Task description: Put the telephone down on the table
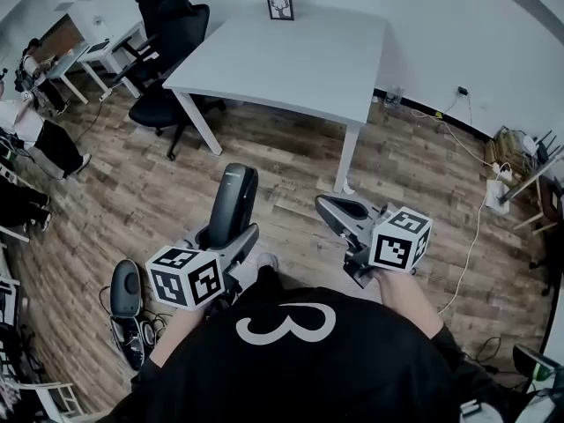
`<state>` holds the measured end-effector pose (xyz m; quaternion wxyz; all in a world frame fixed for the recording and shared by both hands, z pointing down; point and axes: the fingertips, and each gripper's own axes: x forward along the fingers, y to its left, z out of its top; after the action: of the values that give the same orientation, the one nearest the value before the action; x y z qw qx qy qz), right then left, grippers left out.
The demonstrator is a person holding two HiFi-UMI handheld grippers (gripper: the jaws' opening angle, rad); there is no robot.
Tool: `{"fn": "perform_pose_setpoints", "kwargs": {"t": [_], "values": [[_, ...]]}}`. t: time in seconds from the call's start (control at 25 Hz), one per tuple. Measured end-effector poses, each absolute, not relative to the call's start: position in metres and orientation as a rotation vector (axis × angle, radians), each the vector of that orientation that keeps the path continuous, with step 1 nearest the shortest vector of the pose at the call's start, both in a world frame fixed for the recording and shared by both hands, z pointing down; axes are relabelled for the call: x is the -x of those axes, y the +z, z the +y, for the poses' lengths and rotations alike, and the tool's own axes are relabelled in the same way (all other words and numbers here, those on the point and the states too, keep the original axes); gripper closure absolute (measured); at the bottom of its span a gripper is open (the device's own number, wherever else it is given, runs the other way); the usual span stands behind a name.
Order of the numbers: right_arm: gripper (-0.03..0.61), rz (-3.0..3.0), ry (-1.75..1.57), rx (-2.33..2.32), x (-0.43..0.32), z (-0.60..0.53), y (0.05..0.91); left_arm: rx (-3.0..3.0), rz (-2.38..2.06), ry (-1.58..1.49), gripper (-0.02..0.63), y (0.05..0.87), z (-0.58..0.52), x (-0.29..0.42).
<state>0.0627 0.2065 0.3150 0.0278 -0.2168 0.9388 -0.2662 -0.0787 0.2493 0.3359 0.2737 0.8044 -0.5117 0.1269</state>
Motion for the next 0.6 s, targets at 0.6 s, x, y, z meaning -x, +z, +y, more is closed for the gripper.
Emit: {"fn": "perform_pose_setpoints", "kwargs": {"t": [0.6], "values": [[0.571, 2.847, -1.071, 0.858, -0.028, 0.09, 0.376, -2.082, -1.214, 0.412, 0.324, 0.396, 0.12, 0.126]]}}
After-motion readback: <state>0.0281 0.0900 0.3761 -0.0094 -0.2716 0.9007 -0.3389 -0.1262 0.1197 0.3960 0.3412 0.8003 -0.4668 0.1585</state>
